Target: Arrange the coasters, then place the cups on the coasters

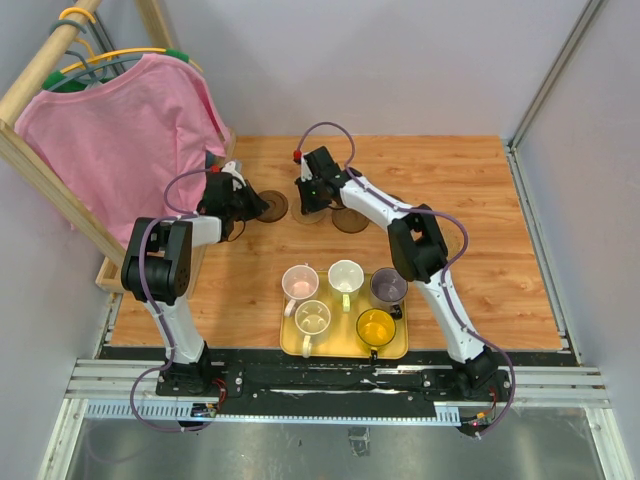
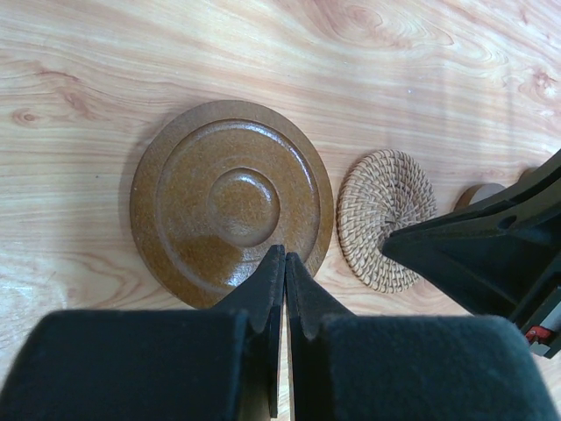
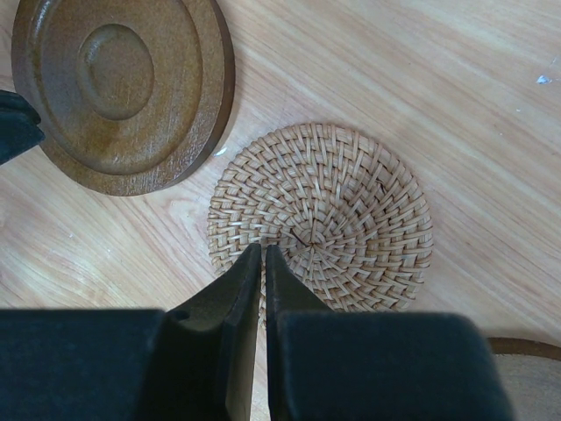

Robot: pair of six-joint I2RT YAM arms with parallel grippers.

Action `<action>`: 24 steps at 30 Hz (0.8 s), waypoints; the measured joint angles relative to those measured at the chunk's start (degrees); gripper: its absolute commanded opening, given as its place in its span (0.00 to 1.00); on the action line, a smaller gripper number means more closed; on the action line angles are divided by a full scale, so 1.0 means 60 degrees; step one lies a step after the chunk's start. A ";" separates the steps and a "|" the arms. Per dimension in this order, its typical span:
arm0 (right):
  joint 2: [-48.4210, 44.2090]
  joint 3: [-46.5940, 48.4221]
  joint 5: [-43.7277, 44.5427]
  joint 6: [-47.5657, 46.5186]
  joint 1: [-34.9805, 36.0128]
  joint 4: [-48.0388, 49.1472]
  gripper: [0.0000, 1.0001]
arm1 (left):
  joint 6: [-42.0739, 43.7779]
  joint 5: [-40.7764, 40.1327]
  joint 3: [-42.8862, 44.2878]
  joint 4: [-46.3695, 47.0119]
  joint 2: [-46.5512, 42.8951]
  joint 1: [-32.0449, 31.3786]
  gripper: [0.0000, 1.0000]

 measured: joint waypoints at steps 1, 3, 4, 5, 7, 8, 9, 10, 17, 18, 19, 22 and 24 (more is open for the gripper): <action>0.0000 0.0000 0.0000 0.0000 0.0007 0.0000 0.07 | -0.0029 0.0022 0.0000 0.0004 0.0000 0.0000 0.05; 0.0000 0.0000 0.0004 0.0000 0.0022 0.0000 0.08 | -0.0062 0.0044 0.0000 0.0007 0.0000 0.0000 0.05; 0.0000 0.0000 0.0007 -0.0004 0.0033 0.0000 0.08 | -0.0069 0.0058 0.0000 0.0015 0.0000 0.0000 0.05; 0.0000 0.0011 0.0033 -0.0007 0.0051 -0.0004 0.08 | -0.0073 0.0076 -0.0007 0.0036 0.0000 0.0000 0.05; 0.0000 0.0044 0.0073 -0.0022 0.0073 -0.0036 0.09 | -0.0095 0.0113 -0.0007 0.0084 0.0000 0.0000 0.05; 0.0000 0.0084 0.0127 -0.0062 0.0073 -0.0091 0.09 | -0.0098 0.0138 -0.0007 0.0109 0.0000 0.0000 0.05; 0.0004 0.0164 0.0189 -0.0098 0.0073 -0.0175 0.10 | -0.0098 0.0168 -0.0007 0.0135 0.0000 0.0000 0.05; 0.0004 0.0226 0.0248 -0.0142 0.0073 -0.0226 0.10 | -0.0098 0.0208 -0.0007 0.0149 0.0000 0.0000 0.05; -0.0076 0.0423 0.0772 -0.0481 0.0069 -0.0291 0.10 | -0.0098 0.0463 -0.0011 0.0251 -0.0011 0.0000 0.05; -0.0153 0.0324 0.0841 -0.0517 0.0069 -0.0284 0.09 | -0.0098 0.0492 -0.0011 0.0266 -0.0015 0.0000 0.06; -0.0233 0.0208 0.0911 -0.0539 0.0069 -0.0288 0.09 | -0.0098 0.0525 -0.0029 0.0284 -0.0029 0.0000 0.06; -0.0783 -0.0557 0.1147 -0.0597 0.0069 -0.0248 0.08 | -0.0098 0.0681 -0.0178 0.0291 -0.0211 0.0000 0.06; -0.1337 -0.1351 0.1377 -0.0637 0.0047 -0.0127 0.07 | -0.0095 0.0780 -0.0317 0.0313 -0.0404 -0.0011 0.06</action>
